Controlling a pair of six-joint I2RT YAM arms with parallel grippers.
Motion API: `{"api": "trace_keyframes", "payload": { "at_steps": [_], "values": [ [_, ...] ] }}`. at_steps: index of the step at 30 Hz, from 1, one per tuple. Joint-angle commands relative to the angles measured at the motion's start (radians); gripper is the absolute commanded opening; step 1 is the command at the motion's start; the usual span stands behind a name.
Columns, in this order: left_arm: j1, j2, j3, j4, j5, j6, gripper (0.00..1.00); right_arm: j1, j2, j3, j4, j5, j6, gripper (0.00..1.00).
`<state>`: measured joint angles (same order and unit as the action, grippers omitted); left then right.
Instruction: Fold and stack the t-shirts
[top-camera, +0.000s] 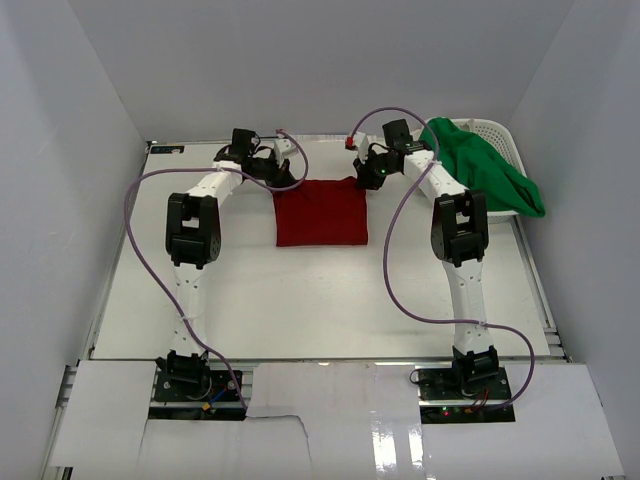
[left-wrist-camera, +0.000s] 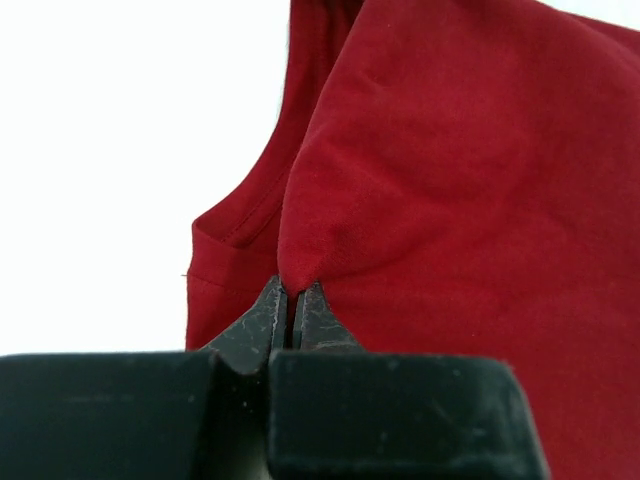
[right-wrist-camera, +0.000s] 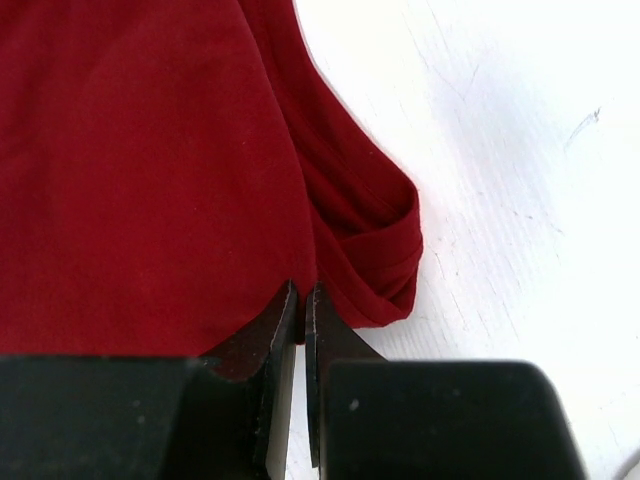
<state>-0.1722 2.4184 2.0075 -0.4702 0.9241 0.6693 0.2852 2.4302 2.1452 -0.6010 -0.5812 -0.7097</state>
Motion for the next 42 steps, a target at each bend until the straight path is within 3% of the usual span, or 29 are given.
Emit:
{"api": "trace_keyframes", "payload": {
  "at_steps": [1, 18, 21, 24, 25, 26, 27, 30, 31, 38, 42],
  "values": [
    [-0.004, -0.050, -0.016, 0.041, -0.025, -0.013, 0.00, 0.003, -0.028, -0.013, 0.035, 0.047, 0.010, 0.08],
    [0.003, -0.104, -0.113, 0.111, -0.149, -0.051, 0.01, -0.017, -0.031, -0.024, 0.086, 0.138, 0.039, 0.08],
    [0.005, -0.110, -0.115, 0.145, -0.188, -0.079, 0.16, -0.017, -0.036, -0.030, 0.095, 0.132, 0.044, 0.10],
    [0.004, -0.116, -0.104, 0.172, -0.205, -0.106, 0.26, -0.017, -0.042, -0.039, 0.113, 0.123, 0.059, 0.19],
    [0.005, -0.116, -0.098, 0.182, -0.212, -0.114, 0.29, -0.018, -0.045, -0.041, 0.121, 0.124, 0.065, 0.23],
    [0.005, -0.114, -0.093, 0.186, -0.215, -0.122, 0.33, -0.017, -0.045, -0.041, 0.127, 0.123, 0.072, 0.37],
    [0.005, -0.114, -0.086, 0.189, -0.218, -0.132, 0.51, -0.017, -0.046, -0.041, 0.127, 0.121, 0.073, 0.37],
    [0.003, -0.113, -0.075, 0.211, -0.223, -0.149, 0.81, -0.017, -0.051, -0.041, 0.141, 0.123, 0.084, 0.46],
    [0.003, -0.120, -0.079, 0.232, -0.225, -0.151, 0.95, -0.017, -0.053, -0.042, 0.144, 0.123, 0.085, 0.46],
    [0.000, -0.174, -0.135, 0.367, -0.267, -0.215, 0.98, -0.017, -0.085, -0.048, 0.190, 0.133, 0.101, 0.52],
    [0.002, -0.180, -0.116, 0.380, -0.407, -0.244, 0.98, -0.017, -0.109, -0.048, 0.219, 0.159, 0.116, 0.61]
  ]
}}
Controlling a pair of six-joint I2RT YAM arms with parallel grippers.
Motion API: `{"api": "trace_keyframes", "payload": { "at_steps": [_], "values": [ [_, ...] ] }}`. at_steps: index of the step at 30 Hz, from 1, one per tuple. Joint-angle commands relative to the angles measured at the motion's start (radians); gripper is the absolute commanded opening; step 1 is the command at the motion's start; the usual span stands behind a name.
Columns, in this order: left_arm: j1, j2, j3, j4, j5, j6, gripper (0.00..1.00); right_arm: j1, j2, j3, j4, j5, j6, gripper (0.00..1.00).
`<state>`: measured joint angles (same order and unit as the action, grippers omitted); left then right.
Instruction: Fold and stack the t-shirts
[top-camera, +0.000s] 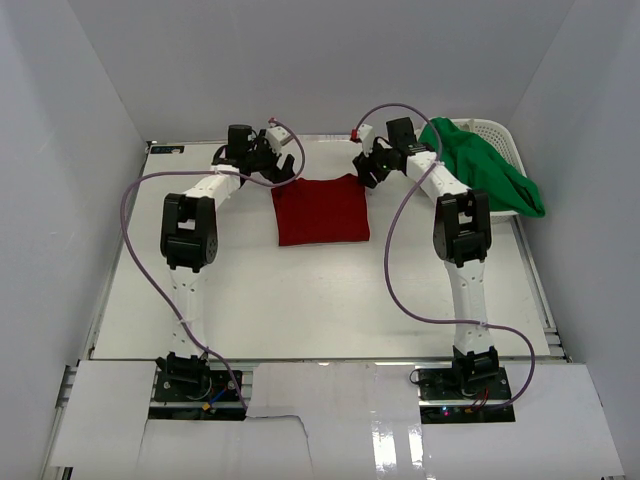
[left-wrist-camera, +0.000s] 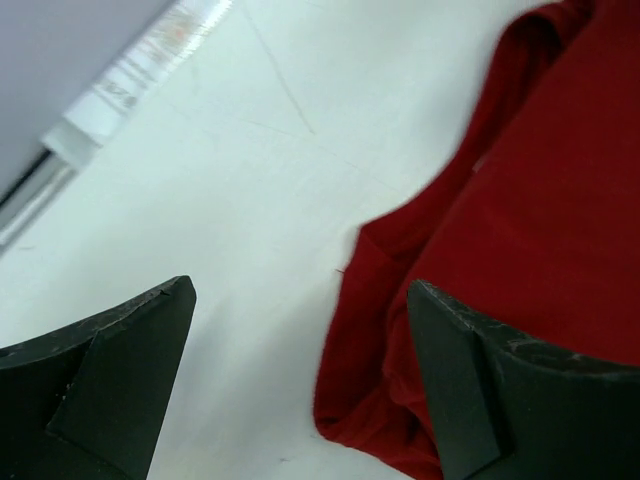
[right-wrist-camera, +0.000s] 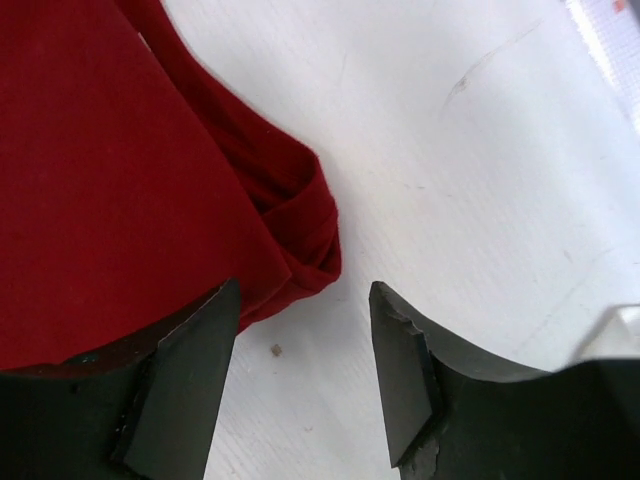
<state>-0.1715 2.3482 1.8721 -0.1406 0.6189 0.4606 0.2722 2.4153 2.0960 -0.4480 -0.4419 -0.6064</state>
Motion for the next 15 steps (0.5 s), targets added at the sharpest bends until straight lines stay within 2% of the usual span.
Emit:
{"api": "trace_keyframes", "payload": {
  "at_steps": [1, 6, 8, 10, 11, 12, 13, 14, 15],
  "values": [
    [0.003, -0.112, 0.022, 0.050, -0.135, -0.039, 0.98, -0.004, -0.100, 0.001, 0.072, 0.031, 0.016, 0.61],
    [0.003, -0.139, 0.022, 0.052, -0.387, -0.078, 0.98, -0.004, -0.130, -0.008, 0.092, 0.068, 0.043, 0.61],
    [0.004, -0.153, 0.016, 0.042, -0.394, -0.098, 0.98, -0.004, -0.145, -0.017, 0.103, 0.048, 0.083, 0.61],
    [0.006, -0.180, 0.002, 0.033, -0.358, -0.132, 0.98, -0.004, -0.157, -0.017, 0.111, 0.017, 0.137, 0.67],
    [0.004, -0.193, -0.008, 0.033, -0.337, -0.155, 0.96, -0.004, -0.163, -0.014, 0.115, -0.006, 0.202, 0.67],
    [0.007, -0.208, -0.039, 0.035, -0.317, -0.215, 0.93, -0.004, -0.171, -0.011, 0.117, -0.058, 0.236, 0.65],
    [0.006, -0.234, -0.059, 0.059, -0.288, -0.261, 0.91, -0.004, -0.174, -0.008, 0.121, -0.073, 0.284, 0.54],
    [0.007, -0.246, -0.076, 0.068, -0.260, -0.305, 0.91, -0.004, -0.174, -0.002, 0.127, -0.081, 0.343, 0.49],
    [0.009, -0.257, -0.091, 0.068, -0.233, -0.345, 0.97, -0.004, -0.171, 0.008, 0.130, -0.096, 0.461, 0.44]
  ]
}}
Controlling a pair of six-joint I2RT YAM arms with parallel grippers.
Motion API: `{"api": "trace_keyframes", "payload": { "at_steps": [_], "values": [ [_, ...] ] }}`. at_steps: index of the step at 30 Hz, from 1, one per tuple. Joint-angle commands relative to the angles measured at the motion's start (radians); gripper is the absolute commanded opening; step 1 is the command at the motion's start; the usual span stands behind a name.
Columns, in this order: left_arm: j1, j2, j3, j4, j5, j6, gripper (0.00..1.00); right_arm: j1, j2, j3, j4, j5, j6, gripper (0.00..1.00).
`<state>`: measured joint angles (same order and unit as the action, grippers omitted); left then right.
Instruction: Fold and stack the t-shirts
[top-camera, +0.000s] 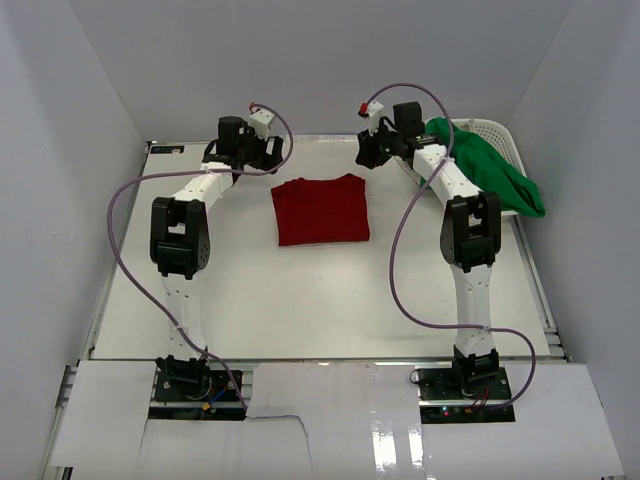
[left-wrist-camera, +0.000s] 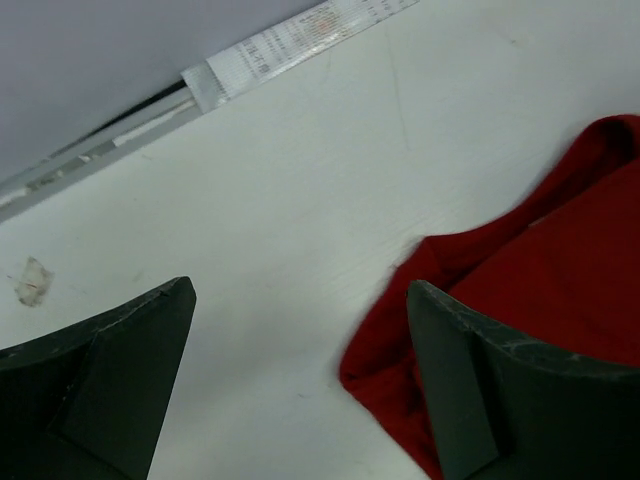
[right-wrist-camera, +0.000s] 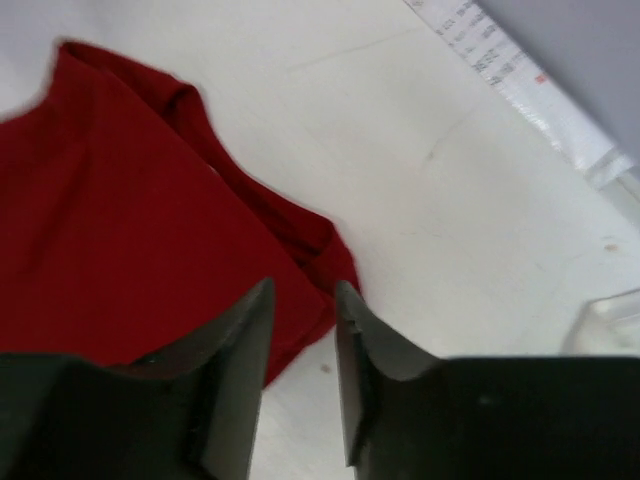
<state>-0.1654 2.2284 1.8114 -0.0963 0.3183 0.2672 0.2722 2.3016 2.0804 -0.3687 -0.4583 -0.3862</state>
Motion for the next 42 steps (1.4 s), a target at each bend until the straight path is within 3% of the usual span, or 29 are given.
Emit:
{"api": "trace_keyframes", "payload": {
  "at_steps": [1, 3, 4, 6, 8, 9, 10, 11, 14, 15, 26, 29, 42],
  "values": [
    [0.003, -0.148, -0.058, 0.027, 0.083, -0.277, 0.98, -0.004, -0.056, 0.030, 0.050, -0.098, 0.286, 0.34],
    [0.009, -0.170, -0.076, 0.027, 0.183, -0.397, 0.98, -0.004, -0.051, 0.032, 0.047, -0.172, 0.376, 0.29],
    [0.012, -0.174, -0.096, 0.032, 0.232, -0.486, 0.98, -0.004, -0.051, 0.026, 0.050, -0.192, 0.415, 0.18],
    [0.010, -0.191, -0.121, 0.049, 0.379, -0.563, 0.98, -0.002, -0.047, 0.000, 0.072, -0.250, 0.511, 0.09],
    [0.010, -0.231, -0.194, 0.081, 0.450, -0.686, 0.97, -0.002, -0.038, -0.017, 0.088, -0.275, 0.570, 0.08],
    [0.009, -0.251, -0.240, 0.181, 0.485, -0.735, 0.92, -0.002, -0.034, -0.055, 0.143, -0.333, 0.631, 0.08],
    [0.006, -0.271, -0.333, 0.223, 0.507, -0.785, 0.72, 0.001, -0.031, -0.072, 0.171, -0.371, 0.659, 0.08],
    [0.001, -0.288, -0.363, 0.245, 0.528, -0.862, 0.58, 0.005, -0.024, -0.085, 0.195, -0.394, 0.688, 0.08],
    [-0.040, -0.309, -0.423, 0.241, 0.594, -0.905, 0.08, 0.031, 0.027, -0.076, 0.217, -0.431, 0.728, 0.08],
    [-0.061, -0.322, -0.441, 0.239, 0.597, -0.913, 0.02, 0.039, 0.039, -0.066, 0.214, -0.439, 0.736, 0.08],
    [-0.174, -0.392, -0.626, 0.250, 0.576, -0.901, 0.00, 0.087, 0.146, -0.056, 0.312, -0.490, 0.831, 0.08],
    [-0.175, -0.389, -0.691, 0.334, 0.568, -0.919, 0.00, 0.091, 0.157, -0.075, 0.330, -0.487, 0.833, 0.08],
    [-0.175, -0.167, -0.652, 0.506, 0.518, -0.890, 0.00, 0.101, 0.208, -0.115, 0.404, -0.514, 0.853, 0.08]
  ]
}}
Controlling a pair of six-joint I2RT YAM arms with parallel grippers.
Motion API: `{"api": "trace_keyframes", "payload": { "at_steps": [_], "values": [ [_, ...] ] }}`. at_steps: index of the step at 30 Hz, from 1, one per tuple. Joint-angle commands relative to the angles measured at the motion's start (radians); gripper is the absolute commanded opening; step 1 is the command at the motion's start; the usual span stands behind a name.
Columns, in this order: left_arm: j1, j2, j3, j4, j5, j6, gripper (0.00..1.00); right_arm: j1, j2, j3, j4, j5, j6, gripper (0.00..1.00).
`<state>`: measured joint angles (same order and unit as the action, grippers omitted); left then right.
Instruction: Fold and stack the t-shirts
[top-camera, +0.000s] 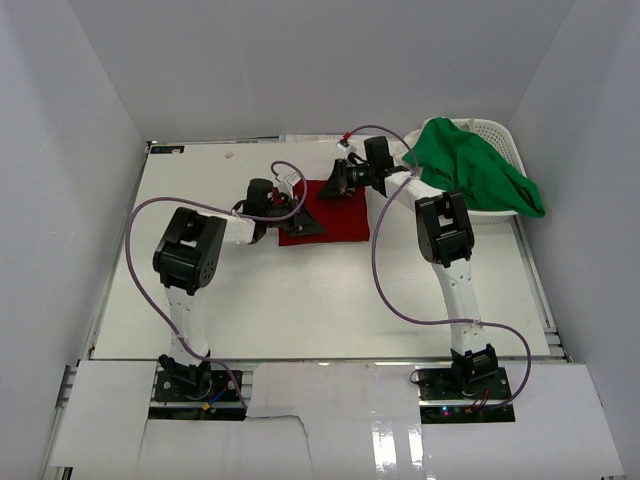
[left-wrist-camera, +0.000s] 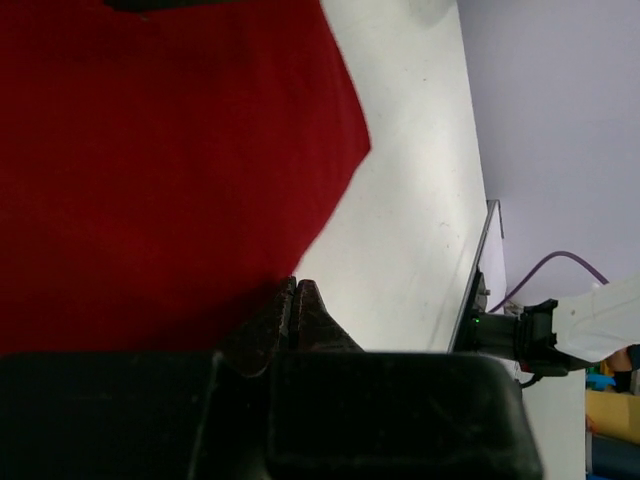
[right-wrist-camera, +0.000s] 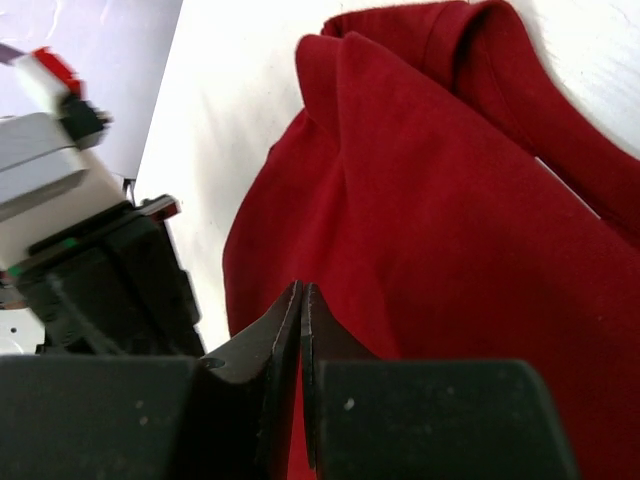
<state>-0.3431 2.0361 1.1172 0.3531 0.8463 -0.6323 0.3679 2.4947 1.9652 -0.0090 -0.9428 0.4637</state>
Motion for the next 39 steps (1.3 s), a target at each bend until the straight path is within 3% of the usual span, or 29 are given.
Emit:
{"api": "trace_keyframes", "payload": {
  "at_steps": [1, 16, 28, 34, 39],
  "values": [
    [0.003, 0.057, 0.052, 0.058, -0.012, 0.006, 0.00, 0.005, 0.016, -0.003, 0.046, -0.030, 0.001, 0.08],
    [0.001, 0.121, 0.001, 0.049, -0.050, 0.013, 0.00, 0.008, 0.045, -0.025, 0.041, -0.027, -0.036, 0.08],
    [-0.007, 0.018, -0.098, -0.086, -0.108, 0.071, 0.00, -0.006, 0.197, 0.201, 0.065, 0.002, -0.072, 0.08],
    [-0.008, 0.021, -0.114, -0.108, -0.116, 0.083, 0.00, -0.037, 0.190, 0.228, 0.168, 0.025, -0.071, 0.08],
    [-0.011, 0.035, -0.114, -0.111, -0.110, 0.080, 0.00, -0.037, 0.148, 0.238, 0.162, 0.123, -0.183, 0.10]
  ]
}}
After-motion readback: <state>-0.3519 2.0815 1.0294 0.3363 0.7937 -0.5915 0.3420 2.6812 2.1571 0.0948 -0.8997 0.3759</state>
